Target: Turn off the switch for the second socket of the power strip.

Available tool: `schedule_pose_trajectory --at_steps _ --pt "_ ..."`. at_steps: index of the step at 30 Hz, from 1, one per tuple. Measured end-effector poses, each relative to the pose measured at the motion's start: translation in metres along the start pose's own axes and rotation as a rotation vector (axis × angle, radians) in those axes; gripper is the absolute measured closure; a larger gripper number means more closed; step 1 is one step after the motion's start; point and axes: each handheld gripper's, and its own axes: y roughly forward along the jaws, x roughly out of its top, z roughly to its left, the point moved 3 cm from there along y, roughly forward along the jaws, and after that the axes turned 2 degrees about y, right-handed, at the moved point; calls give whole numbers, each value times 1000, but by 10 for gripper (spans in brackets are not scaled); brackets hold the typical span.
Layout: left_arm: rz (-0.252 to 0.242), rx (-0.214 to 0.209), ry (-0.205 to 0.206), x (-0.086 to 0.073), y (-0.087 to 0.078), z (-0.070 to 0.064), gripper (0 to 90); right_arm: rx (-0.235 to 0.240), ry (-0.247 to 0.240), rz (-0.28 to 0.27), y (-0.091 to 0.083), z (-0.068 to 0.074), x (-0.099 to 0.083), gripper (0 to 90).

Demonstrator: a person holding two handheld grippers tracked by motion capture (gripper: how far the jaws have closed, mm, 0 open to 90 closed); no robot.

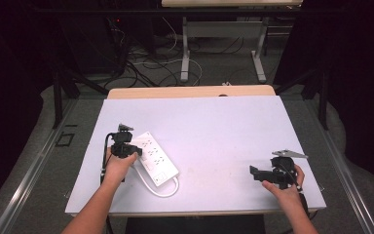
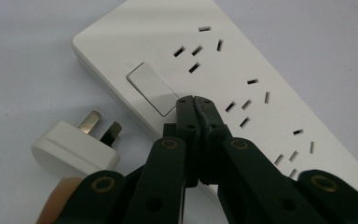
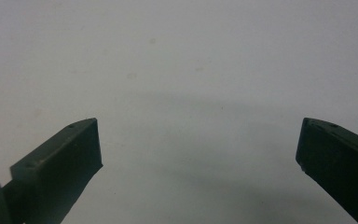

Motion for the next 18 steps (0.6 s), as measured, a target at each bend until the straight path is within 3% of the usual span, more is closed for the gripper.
schedule_pose_trajectory --at_steps 18 --pt "-16 14 -12 0 0 0 897 0 4 3 0 0 0 0"
